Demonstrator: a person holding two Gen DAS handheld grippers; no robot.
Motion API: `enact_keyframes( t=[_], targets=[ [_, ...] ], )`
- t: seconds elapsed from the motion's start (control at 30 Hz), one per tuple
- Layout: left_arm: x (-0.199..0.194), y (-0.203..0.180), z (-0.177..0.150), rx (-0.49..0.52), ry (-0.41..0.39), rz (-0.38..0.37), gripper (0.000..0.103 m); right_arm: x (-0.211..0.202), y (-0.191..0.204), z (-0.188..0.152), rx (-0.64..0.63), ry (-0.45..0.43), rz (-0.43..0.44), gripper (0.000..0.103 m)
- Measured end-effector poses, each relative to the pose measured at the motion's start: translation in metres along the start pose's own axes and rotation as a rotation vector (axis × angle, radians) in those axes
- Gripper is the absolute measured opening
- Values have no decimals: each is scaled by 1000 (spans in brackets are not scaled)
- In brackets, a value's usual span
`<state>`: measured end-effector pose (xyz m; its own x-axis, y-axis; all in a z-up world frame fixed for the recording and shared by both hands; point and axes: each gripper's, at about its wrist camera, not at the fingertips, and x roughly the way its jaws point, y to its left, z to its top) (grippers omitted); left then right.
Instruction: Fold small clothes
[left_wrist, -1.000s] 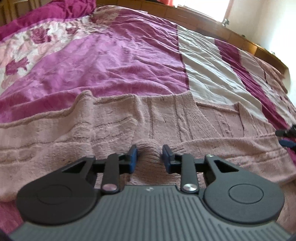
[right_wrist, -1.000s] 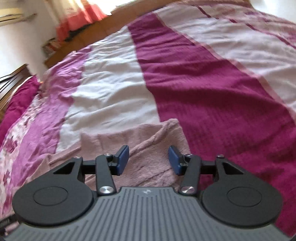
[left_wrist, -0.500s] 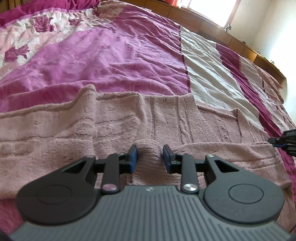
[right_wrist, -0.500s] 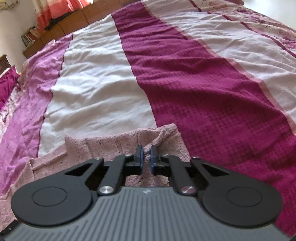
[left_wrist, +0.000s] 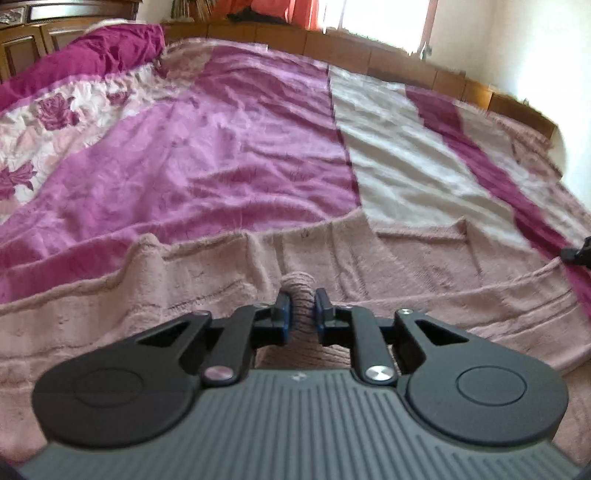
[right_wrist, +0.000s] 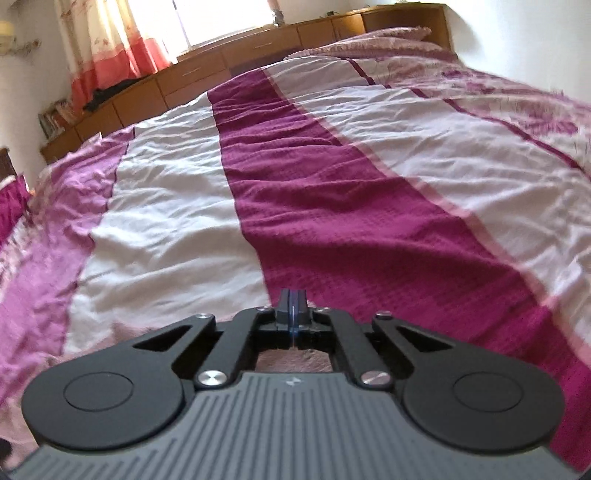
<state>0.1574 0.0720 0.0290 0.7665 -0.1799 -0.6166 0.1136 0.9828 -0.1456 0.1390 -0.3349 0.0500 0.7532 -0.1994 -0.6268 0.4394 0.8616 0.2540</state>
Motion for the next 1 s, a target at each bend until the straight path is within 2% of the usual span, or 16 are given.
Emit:
enact_keyframes(
  t=[0.1,0.13,0.2,0.37,0.47,0.5,0.63,0.73,0.9,1.0],
  targets=[
    [1,7,1,-15,26,41,36,-3,-7,-3,24,13,59,0],
    [-2,10,1,-20,25,46,44,-6,-7,-4,21,15,76,0],
    [-9,15,-1,-18,25,57,51,-15,-3,-8,-21,16,111,0],
    [-15,11,-10,78,68,67,53,-30,14,-25,-168,31,172,6],
    [-3,2,-17,157,105,199,55,-24,21,-40,-240,50,138,8],
    [-2,0,-19,166,98,217,55,-18,21,-45,-254,63,111,8],
    [-8,4,-15,127,95,209,54,-7,10,-56,-264,34,102,9],
    [-16,5,-11,105,66,168,54,-12,7,-51,-220,46,111,11],
    [-15,0,-11,67,90,133,54,-39,10,-48,-194,47,144,47],
    [-12,-2,-17,87,110,168,54,-58,12,-55,-200,73,149,50]
  ],
)
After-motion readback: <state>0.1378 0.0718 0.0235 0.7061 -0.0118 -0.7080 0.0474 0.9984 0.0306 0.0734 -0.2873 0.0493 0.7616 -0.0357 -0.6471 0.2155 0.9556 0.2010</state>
